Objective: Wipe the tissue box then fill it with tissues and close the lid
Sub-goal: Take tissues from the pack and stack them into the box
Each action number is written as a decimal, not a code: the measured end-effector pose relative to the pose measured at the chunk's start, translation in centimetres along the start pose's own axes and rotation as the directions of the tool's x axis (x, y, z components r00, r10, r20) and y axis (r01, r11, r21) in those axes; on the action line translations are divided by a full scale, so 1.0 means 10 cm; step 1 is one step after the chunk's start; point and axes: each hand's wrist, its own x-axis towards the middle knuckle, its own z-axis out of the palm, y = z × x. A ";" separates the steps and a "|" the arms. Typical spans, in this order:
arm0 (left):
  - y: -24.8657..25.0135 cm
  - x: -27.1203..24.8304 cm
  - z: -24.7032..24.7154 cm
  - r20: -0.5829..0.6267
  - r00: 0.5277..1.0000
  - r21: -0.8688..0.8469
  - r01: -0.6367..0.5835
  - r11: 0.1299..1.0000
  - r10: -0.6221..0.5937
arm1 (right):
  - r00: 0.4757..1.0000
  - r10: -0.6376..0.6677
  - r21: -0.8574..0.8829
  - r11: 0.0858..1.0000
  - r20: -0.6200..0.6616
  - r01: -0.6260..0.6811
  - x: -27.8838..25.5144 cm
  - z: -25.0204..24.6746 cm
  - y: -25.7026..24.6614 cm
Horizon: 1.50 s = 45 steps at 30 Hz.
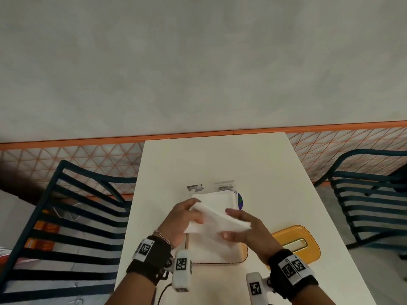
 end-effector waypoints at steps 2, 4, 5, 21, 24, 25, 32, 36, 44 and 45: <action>-0.18 -0.07 -0.04 -0.074 0.997 0.158 0.007 0.987 0.004 | 0.999 -0.036 -0.100 0.994 -0.009 0.035 0.00 0.04 0.09; -0.41 -0.11 -0.08 -0.149 0.989 0.342 0.054 0.938 -0.003 | 0.995 -0.062 -0.295 0.955 -0.074 0.037 0.02 0.04 0.22; -0.50 -0.13 -0.08 -0.175 0.985 0.421 0.076 0.904 -0.001 | 0.994 -0.068 -0.390 0.920 -0.087 0.029 0.02 0.04 0.27; -0.79 -0.15 -0.17 -0.381 0.922 0.459 0.124 0.880 0.069 | 0.959 0.018 -0.572 0.799 -0.284 -0.184 0.01 -0.02 0.37; -0.79 -0.14 -0.13 -0.411 0.909 0.455 0.136 0.880 0.072 | 0.950 0.031 -0.656 0.717 -0.310 -0.237 0.05 0.06 0.37; -0.80 -0.13 -0.11 -0.418 0.905 0.459 0.138 0.877 0.077 | 0.947 0.037 -0.672 0.696 -0.318 -0.253 0.06 0.09 0.36; -0.79 -0.07 -0.02 -0.445 0.888 0.541 0.164 0.825 0.115 | 0.943 0.080 -0.792 0.522 -0.324 -0.317 0.16 0.24 0.35; -0.79 -0.07 0.01 -0.431 0.892 0.624 0.186 0.759 0.136 | 0.937 0.077 -0.826 0.453 -0.340 -0.337 0.15 0.28 0.31; -0.73 -0.12 0.06 -0.303 0.888 0.879 0.119 0.462 0.346 | 0.940 -0.086 -0.902 0.324 -0.330 -0.287 -0.03 0.25 0.26; -0.75 -0.11 0.05 -0.252 0.904 0.897 0.085 0.434 0.345 | 0.947 -0.096 -0.910 0.321 -0.306 -0.262 -0.04 0.23 0.29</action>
